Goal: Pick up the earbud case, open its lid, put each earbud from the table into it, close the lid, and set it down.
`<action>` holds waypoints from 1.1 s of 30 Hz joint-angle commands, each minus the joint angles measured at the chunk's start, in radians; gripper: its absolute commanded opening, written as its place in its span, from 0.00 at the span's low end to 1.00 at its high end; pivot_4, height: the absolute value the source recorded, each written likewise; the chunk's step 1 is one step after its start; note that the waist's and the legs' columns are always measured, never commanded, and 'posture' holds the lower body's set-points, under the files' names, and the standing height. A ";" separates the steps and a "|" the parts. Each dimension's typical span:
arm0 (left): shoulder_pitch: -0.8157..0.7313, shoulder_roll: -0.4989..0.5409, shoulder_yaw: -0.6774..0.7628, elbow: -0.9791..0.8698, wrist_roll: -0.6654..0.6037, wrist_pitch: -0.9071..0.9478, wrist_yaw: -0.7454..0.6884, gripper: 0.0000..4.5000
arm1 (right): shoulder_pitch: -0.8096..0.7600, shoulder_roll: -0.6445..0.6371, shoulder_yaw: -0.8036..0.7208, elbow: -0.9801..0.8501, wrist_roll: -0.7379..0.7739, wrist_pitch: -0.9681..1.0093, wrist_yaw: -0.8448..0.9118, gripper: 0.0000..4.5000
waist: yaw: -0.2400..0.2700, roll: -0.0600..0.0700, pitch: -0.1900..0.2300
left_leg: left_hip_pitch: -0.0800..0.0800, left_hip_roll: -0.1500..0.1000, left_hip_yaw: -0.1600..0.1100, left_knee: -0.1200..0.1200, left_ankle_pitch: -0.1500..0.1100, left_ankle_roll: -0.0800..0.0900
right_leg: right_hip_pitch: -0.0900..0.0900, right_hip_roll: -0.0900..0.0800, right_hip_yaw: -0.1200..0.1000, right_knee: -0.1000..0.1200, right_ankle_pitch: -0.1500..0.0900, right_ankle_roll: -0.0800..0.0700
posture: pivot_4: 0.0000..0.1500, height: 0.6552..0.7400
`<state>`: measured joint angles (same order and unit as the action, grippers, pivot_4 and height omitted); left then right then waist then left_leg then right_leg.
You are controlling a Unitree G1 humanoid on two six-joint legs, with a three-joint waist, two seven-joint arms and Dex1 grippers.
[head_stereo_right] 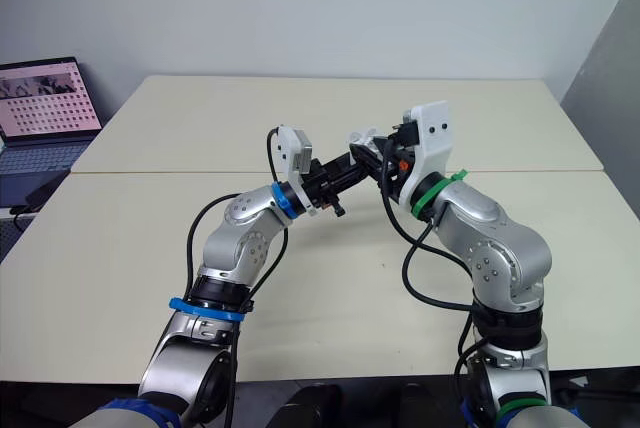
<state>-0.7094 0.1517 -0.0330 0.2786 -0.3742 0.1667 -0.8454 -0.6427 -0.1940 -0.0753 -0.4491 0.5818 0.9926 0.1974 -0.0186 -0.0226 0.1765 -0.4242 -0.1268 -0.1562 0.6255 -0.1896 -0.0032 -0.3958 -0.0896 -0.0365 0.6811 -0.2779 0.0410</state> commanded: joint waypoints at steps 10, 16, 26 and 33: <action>-0.019 0.000 0.000 -0.047 -0.006 -0.024 -0.010 0.17 | -0.035 0.104 -0.097 -0.005 0.109 0.038 -0.086 0.47 | 0.000 0.000 0.000 | 0.000 0.000 0.000 0.000 0.000 0.000 | 0.000 0.000 0.000 0.000 0.000 0.000 | 1.00 1.00; -0.019 0.000 -0.001 -0.049 -0.006 -0.023 -0.010 0.17 | -0.045 0.113 -0.124 0.010 0.140 0.058 -0.122 0.47 | 0.000 0.000 0.000 | 0.000 0.000 0.000 0.000 0.000 0.000 | 0.000 0.000 0.000 0.000 0.000 0.000 | 1.00 1.00; -0.021 0.000 -0.003 -0.046 -0.003 -0.022 -0.013 0.17 | -0.033 0.084 -0.092 0.003 0.126 0.045 -0.114 0.47 | -0.001 0.000 0.000 | 0.000 0.000 0.000 0.000 0.000 0.000 | 0.000 0.000 0.000 0.000 0.000 0.000 | 1.00 1.00; -0.023 0.000 -0.004 -0.045 -0.003 -0.021 -0.017 0.17 | -0.032 -0.010 0.025 -0.012 0.032 -0.016 -0.061 0.47 | -0.002 0.000 0.000 | 0.000 0.000 0.000 0.000 0.000 0.000 | 0.000 0.000 0.000 0.000 0.000 0.000 | 1.00 1.00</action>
<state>-0.7093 0.1531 -0.0349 0.2782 -0.3710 0.1664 -0.8545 -0.6662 -0.1956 -0.0781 -0.4299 0.6378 1.0076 0.1179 -0.0206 -0.0226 0.1765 -0.4242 -0.1268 -0.1563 0.6252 -0.1898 -0.0029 -0.3960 -0.0896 -0.0365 0.6810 -0.2780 0.0411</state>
